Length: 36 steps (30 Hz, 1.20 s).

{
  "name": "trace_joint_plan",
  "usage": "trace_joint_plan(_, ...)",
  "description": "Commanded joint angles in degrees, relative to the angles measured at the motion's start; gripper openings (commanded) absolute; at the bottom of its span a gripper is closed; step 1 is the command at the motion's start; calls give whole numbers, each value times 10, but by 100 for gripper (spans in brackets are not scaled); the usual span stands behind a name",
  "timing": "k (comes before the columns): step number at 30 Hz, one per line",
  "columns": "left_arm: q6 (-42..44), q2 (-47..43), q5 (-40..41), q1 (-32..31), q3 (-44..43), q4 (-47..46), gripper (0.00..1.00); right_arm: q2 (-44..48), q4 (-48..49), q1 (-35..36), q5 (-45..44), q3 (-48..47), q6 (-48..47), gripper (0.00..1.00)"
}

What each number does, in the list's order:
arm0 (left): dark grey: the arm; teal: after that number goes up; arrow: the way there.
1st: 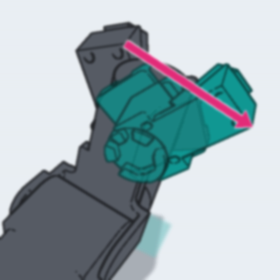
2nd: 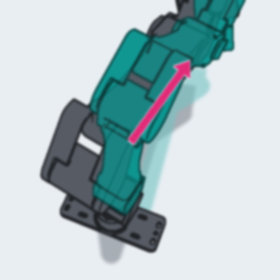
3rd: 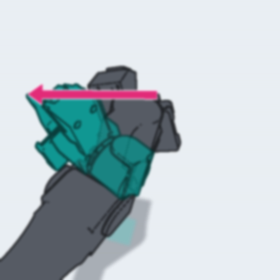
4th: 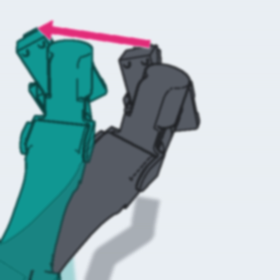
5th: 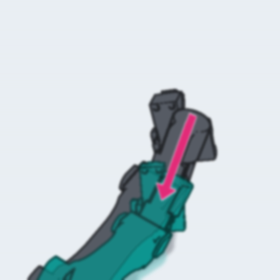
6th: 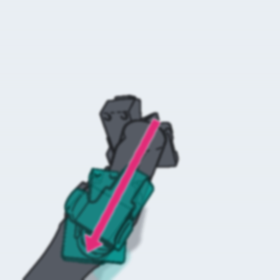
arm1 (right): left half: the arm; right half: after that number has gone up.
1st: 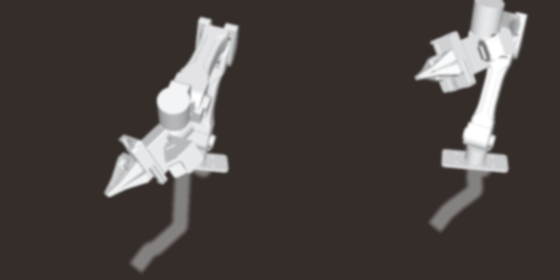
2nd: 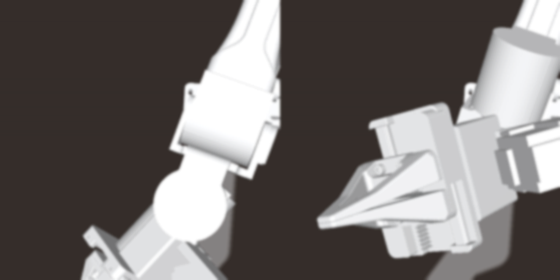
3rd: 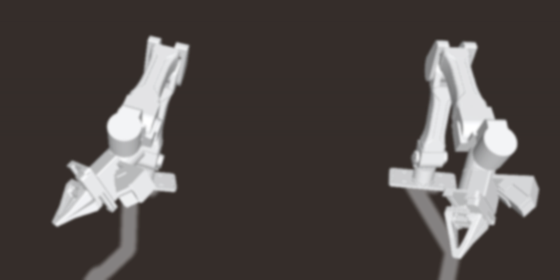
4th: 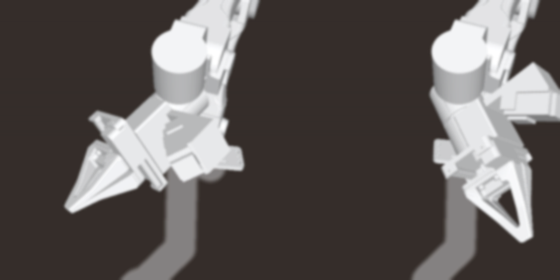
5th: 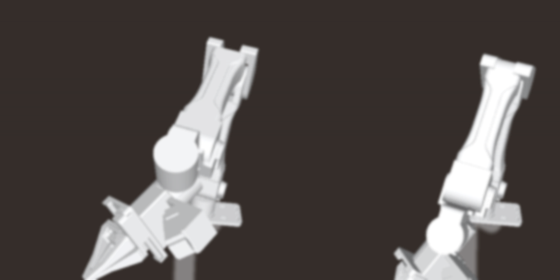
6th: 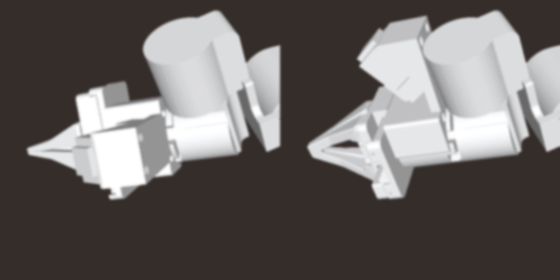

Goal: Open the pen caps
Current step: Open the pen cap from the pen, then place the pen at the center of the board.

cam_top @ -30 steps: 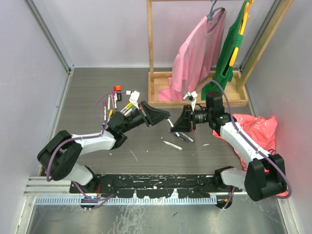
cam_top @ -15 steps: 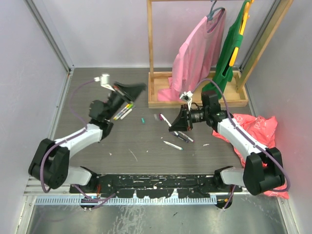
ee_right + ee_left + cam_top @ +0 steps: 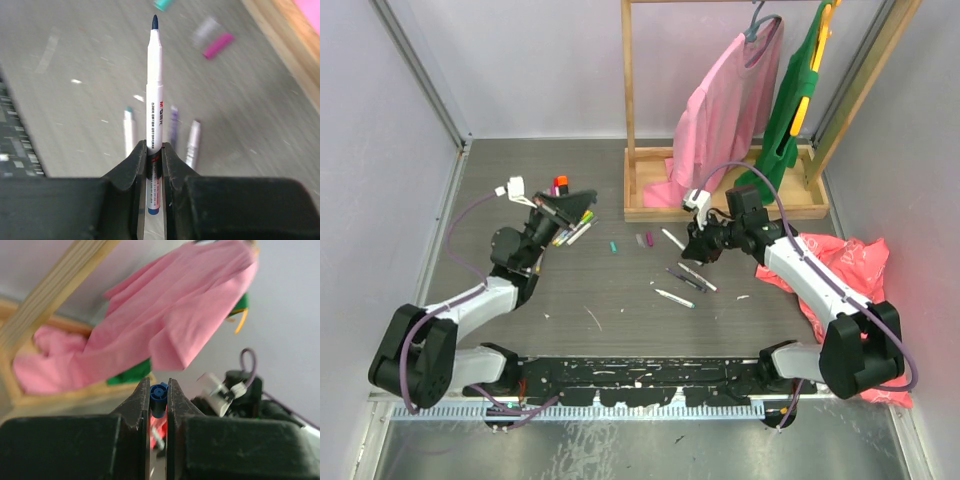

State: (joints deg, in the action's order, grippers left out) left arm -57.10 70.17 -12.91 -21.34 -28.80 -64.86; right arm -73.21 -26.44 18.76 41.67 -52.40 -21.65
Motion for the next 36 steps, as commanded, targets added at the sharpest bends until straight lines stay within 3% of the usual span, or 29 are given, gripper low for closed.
trace_joint_plan(1,-36,20,-38,4,61,-30,0,7,-26,-15,-232,2,-95,2)
trace_joint_plan(5,-49,66,-72,5,87,-57,0,-15,-47,-32,-247,11,-101,4)
trace_joint_plan(10,3,41,-80,-8,98,46,0,-55,-63,-42,-253,8,-101,6)
trace_joint_plan(16,135,-108,45,-74,115,253,0,-144,-103,-42,-269,-18,-97,7)
trace_joint_plan(21,201,-192,127,-120,115,350,0,-166,-106,-42,-248,-23,-91,9)
trace_joint_plan(36,207,-182,135,-145,122,346,0,-211,-112,-39,-238,-32,-80,21)
